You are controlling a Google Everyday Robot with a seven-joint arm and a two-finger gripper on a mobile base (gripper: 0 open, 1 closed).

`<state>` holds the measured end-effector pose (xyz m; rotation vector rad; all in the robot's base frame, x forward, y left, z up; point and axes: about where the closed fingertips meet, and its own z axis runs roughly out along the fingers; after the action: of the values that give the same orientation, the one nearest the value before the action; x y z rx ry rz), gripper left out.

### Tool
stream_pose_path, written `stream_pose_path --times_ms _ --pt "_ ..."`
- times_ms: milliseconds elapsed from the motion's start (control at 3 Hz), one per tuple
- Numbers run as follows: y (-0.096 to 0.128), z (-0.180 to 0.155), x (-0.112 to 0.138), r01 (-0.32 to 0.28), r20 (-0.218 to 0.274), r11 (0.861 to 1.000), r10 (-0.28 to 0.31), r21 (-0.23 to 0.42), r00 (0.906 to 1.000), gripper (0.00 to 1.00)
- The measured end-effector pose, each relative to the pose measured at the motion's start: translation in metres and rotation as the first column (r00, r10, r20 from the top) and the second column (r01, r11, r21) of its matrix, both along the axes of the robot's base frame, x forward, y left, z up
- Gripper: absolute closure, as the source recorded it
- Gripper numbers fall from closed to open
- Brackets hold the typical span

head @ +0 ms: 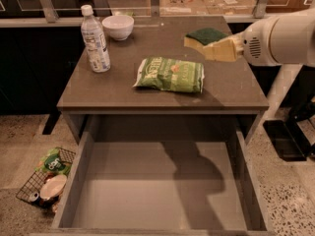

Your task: Place sponge into top drawer

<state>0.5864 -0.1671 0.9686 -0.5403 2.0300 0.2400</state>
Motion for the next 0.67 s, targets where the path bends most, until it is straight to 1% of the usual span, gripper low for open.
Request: stream_pose_path --times_ms 333,667 --pt "0.0010 0.0024 0.0021 0.001 0.000 1.000 -0.001 -0.001 1.0000 1.00" --pt "0.0022 -0.0019 0.0076 0.020 -0.029 1.000 -0.020 0.001 0.9994 1.00"
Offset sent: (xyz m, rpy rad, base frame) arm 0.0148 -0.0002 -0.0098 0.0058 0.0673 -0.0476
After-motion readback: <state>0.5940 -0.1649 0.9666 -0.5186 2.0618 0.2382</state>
